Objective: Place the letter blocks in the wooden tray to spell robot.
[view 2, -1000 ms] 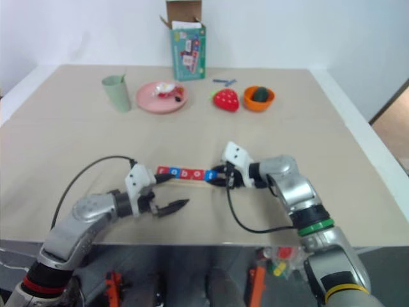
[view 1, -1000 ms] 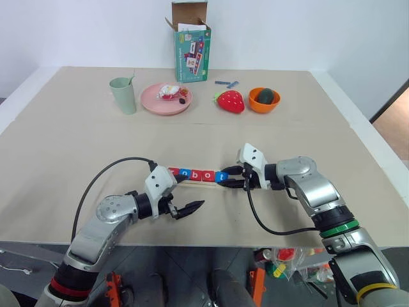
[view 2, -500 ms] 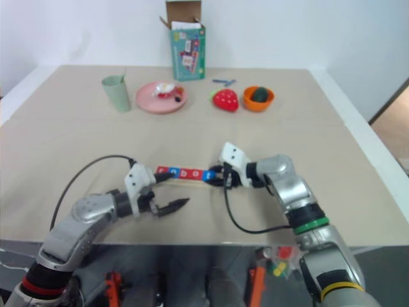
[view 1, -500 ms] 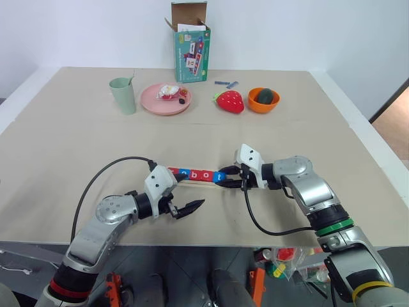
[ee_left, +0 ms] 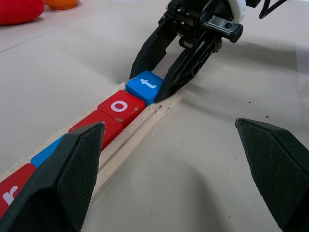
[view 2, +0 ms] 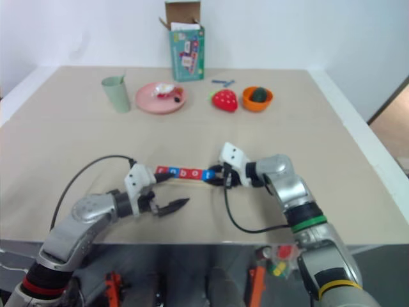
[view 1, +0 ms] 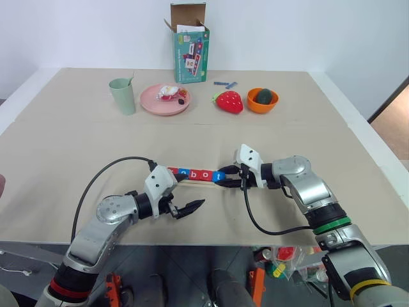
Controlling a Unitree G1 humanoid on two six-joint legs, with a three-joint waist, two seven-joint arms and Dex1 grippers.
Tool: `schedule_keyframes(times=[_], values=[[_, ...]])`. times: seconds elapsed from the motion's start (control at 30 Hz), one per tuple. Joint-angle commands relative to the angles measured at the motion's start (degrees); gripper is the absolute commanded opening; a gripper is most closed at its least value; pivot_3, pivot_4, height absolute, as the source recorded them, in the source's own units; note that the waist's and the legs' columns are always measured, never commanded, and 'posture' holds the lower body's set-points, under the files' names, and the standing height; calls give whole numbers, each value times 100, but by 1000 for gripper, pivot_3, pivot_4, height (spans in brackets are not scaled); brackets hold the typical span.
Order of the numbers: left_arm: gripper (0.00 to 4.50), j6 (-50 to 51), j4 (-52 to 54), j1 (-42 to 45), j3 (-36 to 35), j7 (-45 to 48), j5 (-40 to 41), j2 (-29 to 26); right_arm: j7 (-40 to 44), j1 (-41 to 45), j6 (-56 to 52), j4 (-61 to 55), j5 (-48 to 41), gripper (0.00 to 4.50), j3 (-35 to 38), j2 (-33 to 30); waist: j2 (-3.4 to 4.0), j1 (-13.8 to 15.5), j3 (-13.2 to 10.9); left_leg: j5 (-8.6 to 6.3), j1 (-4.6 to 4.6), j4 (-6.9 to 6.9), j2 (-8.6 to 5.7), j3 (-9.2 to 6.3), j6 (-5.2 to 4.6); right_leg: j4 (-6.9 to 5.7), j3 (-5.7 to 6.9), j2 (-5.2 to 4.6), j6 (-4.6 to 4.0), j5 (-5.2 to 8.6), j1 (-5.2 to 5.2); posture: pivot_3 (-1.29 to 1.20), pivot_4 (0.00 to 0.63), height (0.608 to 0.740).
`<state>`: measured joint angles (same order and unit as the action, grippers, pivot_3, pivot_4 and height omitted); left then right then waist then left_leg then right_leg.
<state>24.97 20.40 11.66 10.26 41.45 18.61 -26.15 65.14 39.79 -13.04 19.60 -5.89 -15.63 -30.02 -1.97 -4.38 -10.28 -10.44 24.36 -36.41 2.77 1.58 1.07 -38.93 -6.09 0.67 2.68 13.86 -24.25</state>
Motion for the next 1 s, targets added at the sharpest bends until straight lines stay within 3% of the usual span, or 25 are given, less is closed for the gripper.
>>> schedule_keyframes(times=[0.03, 0.17, 0.2, 0.4, 0.43, 0.97, 1.0], values=[[4500, -57, 214, -5, -40, -33, -3, 0, 52, 105, 89, 156, 74, 1200, 21, 16, 0, 0, 0, 0, 0, 0, 0, 0, 0, 0, 0, 0, -1, 0, 0, 0, 150, 740], [4500, -61, 210, -1, -29, -43, -10, 11, 179, 173, 10, 277, 21, 1200, 15, 51, 0, -1, 0, 1, 0, -1, 0, 1, 0, 0, -1, 0, 0, -1, 1, 0, 150, 740], [4500, -62, 211, -2, -25, -46, -13, 13, 215, 198, -31, 306, 9, 2231, 15, 62, 0, -1, 0, 1, -1, -1, 0, 1, 0, 0, -1, 0, 1, -1, 1, 0, 150, 740], [4500, -69, 223, -30, -31, -54, -17, 6, 212, 263, -46, 352, -2, 4292, 66, 106, 0, -2, 0, 0, -1, 3, 0, 0, 0, 0, 0, 0, 5, 1, 1, 0, 150, 740], [4500, -70, 219, -29, -38, -54, -16, 2, 210, 268, -41, 349, -28, 4456, 99, 114, 0, -2, 0, 0, 0, 3, 0, 0, 0, 0, 0, 0, 5, 2, 1, 0, 150, 740], [4500, -157, 63, -124, -734, -244, 103, -82, -682, -714, -935, -1266, -695, 4456, 1066, -46, 0, 4, 0, -1, 9, 6, -2, 0, 1, 1, -1, -2, 8, 8, -6, 0, 150, 740], [4500, -163, 54, -126, -746, -254, 107, -65, -784, -760, -929, -1341, -724, 4214, 1127, -24, 0, 1, 0, -1, 9, 5, -2, 1, 1, 1, -3, -2, 8, 7, -6, 0, 150, 740]])
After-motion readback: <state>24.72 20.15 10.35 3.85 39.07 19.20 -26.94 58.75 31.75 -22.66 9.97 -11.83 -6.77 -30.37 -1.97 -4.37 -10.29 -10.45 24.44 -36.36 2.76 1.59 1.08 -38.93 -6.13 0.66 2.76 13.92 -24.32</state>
